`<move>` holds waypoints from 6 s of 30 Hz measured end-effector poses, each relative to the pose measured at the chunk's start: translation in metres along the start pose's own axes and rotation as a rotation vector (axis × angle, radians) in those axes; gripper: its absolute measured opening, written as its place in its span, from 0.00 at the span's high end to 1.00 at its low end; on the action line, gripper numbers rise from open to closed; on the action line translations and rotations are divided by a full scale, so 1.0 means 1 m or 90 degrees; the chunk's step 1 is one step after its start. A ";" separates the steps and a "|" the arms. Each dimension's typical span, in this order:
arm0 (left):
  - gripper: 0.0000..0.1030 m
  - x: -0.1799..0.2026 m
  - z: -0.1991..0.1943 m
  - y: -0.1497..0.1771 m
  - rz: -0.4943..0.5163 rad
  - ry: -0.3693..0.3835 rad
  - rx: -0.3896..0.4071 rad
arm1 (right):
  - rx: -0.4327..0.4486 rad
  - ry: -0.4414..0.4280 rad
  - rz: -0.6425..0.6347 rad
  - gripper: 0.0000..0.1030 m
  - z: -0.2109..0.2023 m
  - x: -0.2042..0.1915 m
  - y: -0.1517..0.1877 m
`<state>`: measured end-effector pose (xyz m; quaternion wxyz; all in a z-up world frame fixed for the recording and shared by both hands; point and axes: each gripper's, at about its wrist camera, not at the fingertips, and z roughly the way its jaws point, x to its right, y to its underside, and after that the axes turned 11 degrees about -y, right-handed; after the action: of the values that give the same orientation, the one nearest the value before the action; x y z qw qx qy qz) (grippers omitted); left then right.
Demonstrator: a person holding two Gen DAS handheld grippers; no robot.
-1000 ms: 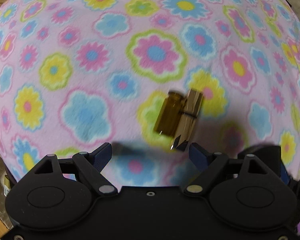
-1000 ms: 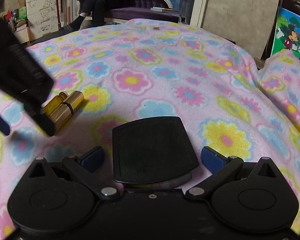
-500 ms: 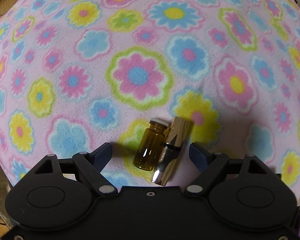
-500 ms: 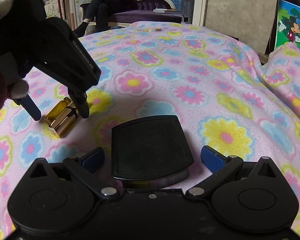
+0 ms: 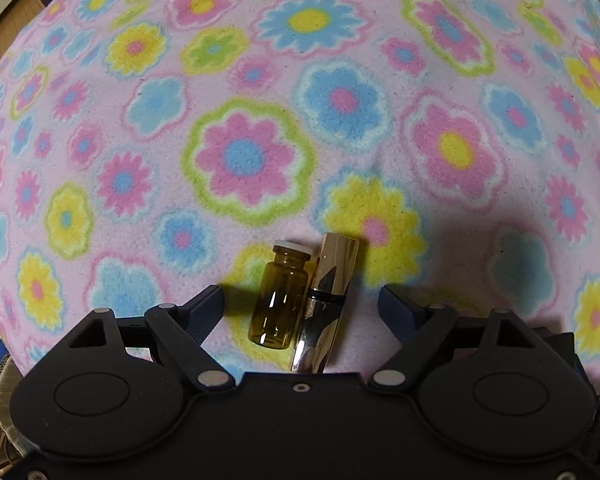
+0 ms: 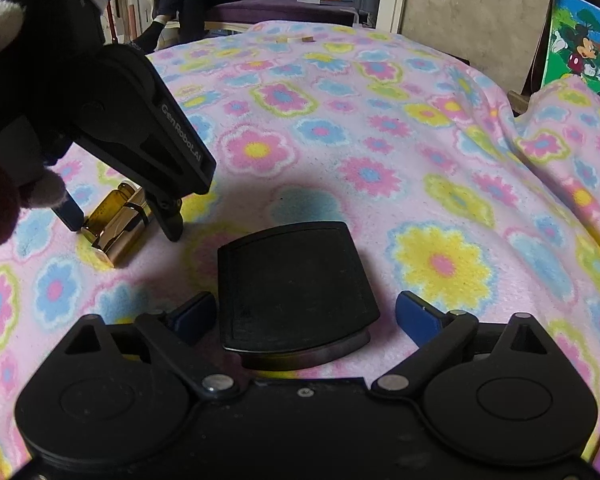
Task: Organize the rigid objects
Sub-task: 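Grasp the gold metal cylinder beside the amber vial with the left gripper while right holds black adapter, then lift the gold cylinder off the blanket with the left gripper, leaving the amber vial, then carry the gold cylinder and black adapter to the basket and release both, then move the open left gripper back over the blanket toward the amber glass vial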
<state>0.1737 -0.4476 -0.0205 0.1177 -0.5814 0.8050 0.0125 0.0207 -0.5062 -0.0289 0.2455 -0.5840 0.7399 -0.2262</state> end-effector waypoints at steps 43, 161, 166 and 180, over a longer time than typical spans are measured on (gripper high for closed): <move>0.20 -0.124 0.019 0.041 -0.077 0.084 0.035 | -0.185 -0.018 0.103 0.35 -0.031 0.015 -0.014; 0.21 -0.216 0.013 0.148 -0.282 0.010 -0.070 | -0.024 -0.035 0.111 0.05 -0.074 -0.151 -0.043; 0.18 -0.157 0.028 0.132 -0.265 -0.022 -0.103 | -0.025 0.021 0.183 0.01 -0.063 -0.088 -0.038; 0.02 -0.111 0.021 0.131 -0.275 -0.020 -0.060 | -0.012 0.106 0.238 0.00 -0.045 -0.045 -0.019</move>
<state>0.0875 -0.2989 -0.0338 0.1026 -0.7447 0.6586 0.0339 0.0158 -0.4643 0.0223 0.2159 -0.4181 0.8553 -0.2170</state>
